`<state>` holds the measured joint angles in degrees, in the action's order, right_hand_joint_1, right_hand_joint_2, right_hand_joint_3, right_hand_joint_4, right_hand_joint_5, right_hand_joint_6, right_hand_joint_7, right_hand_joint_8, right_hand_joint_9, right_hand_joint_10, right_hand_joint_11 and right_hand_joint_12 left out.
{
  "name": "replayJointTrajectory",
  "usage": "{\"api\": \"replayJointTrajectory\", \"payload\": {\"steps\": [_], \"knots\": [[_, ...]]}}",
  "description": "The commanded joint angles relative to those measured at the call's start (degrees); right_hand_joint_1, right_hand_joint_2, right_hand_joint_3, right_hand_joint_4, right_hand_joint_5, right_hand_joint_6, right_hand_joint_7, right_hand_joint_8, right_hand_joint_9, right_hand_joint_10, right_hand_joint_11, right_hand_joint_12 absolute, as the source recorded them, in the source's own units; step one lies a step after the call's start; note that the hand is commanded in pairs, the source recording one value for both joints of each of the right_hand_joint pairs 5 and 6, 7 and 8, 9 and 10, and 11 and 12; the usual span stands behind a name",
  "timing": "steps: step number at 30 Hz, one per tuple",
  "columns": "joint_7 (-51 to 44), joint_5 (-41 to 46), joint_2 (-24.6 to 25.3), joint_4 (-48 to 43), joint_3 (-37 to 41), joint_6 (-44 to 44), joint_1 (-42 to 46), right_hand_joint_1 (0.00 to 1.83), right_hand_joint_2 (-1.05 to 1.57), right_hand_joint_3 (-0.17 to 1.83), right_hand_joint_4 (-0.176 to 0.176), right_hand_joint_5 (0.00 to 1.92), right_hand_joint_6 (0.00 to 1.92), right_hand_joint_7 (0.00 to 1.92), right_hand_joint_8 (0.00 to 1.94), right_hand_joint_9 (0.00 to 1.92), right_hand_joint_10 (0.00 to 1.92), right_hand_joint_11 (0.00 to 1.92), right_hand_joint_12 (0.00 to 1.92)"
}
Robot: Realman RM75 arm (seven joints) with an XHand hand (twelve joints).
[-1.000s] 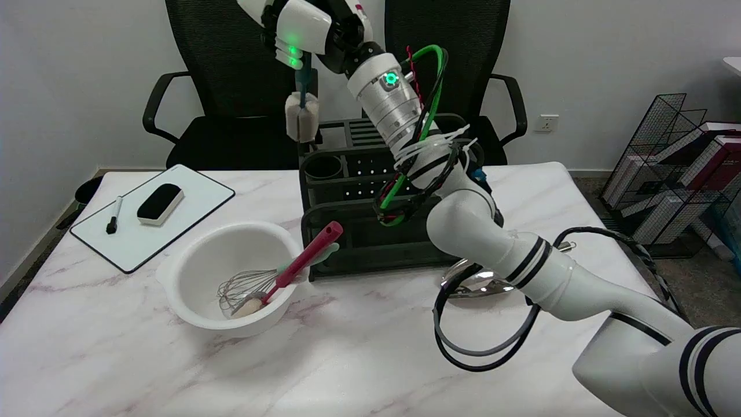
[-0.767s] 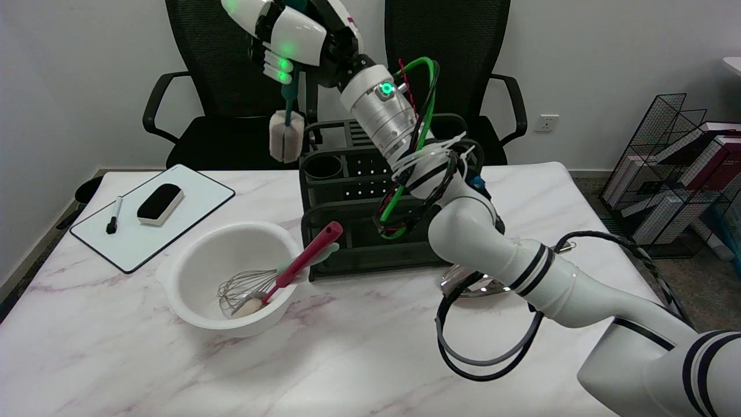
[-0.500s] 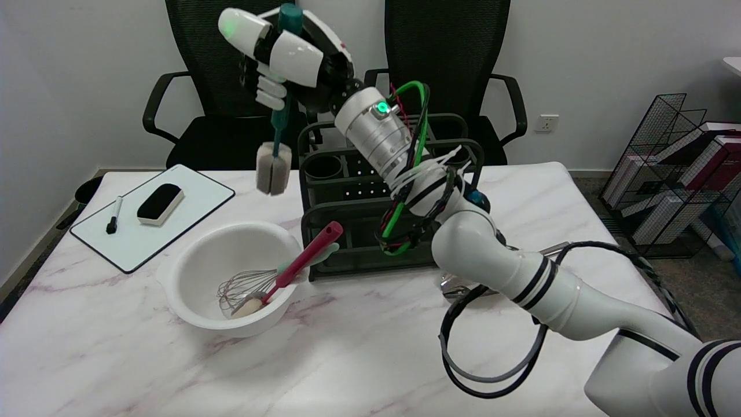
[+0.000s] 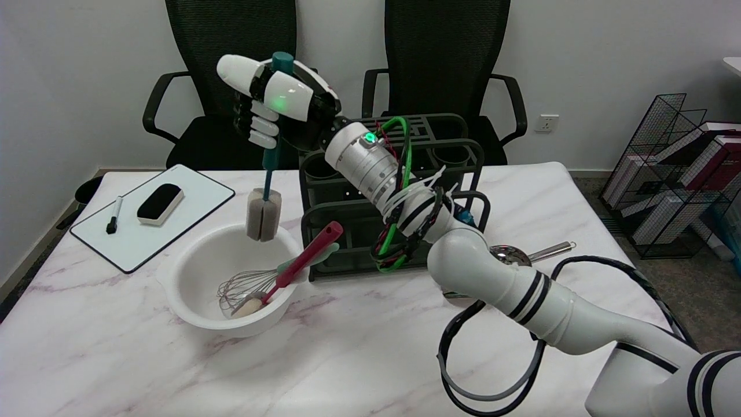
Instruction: Place the blue sponge bottle brush into the mixing bowl.
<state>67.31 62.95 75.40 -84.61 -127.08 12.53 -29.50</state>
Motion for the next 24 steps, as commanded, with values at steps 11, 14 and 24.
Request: {"api": "replayJointTrajectory", "payload": {"steps": [11, 14, 24], "knots": [[0.89, 1.68, 5.60, 12.01, -1.18, -3.37, -0.44, 0.88, 1.42, 0.72, 0.000, 1.92, 1.92, 1.92, 1.92, 1.92, 1.92, 1.82, 1.82], [0.89, 1.68, 6.08, 13.12, -1.18, -3.37, -0.84, 0.88, 1.42, 0.72, 0.000, 1.92, 1.92, 1.92, 1.92, 1.92, 1.92, 1.82, 1.82], [0.89, 1.60, 6.56, 14.25, -1.74, -3.53, -2.35, 0.89, 1.42, 0.71, 0.000, 1.92, 1.92, 1.92, 1.92, 1.92, 1.92, 1.83, 1.83]]}}
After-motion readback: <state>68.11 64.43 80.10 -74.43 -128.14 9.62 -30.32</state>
